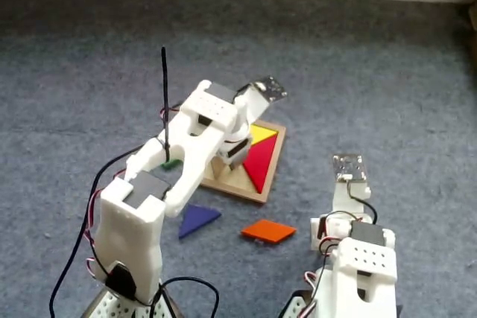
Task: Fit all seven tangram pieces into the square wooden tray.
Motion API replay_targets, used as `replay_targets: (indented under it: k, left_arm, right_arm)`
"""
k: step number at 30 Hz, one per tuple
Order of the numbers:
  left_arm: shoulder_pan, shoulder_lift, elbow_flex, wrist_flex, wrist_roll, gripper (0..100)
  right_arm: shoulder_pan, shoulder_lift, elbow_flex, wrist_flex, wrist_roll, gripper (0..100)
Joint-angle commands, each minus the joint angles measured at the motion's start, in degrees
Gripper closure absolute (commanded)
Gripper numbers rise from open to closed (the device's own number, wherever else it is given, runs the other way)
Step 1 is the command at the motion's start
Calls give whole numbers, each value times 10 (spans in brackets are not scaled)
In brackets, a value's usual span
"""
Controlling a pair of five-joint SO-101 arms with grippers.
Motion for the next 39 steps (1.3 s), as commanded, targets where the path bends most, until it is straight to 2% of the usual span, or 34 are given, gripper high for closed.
replay_targets:
  k: [1, 10, 16, 26, 29, 39]
  left_arm:
    - [-6, -12, 0, 16, -8, 819]
    - [36, -14, -1, 22, -8, 852]
    - [72, -21, -7, 56, -7, 849]
    - [73, -118, 0, 94, -7, 845]
    - [66, -132, -1, 94, -7, 829]
    - [-36, -142, 0, 82, -7, 811]
  right_arm:
    - [12, -7, 0, -15, 4, 994]
    - [12, -7, 0, -15, 4, 994]
    - [12, -7, 0, -15, 4, 994]
    - [12, -7, 0, -15, 4, 994]
    - [12, -7, 0, -15, 4, 994]
    - [12, -7, 0, -15, 4, 994]
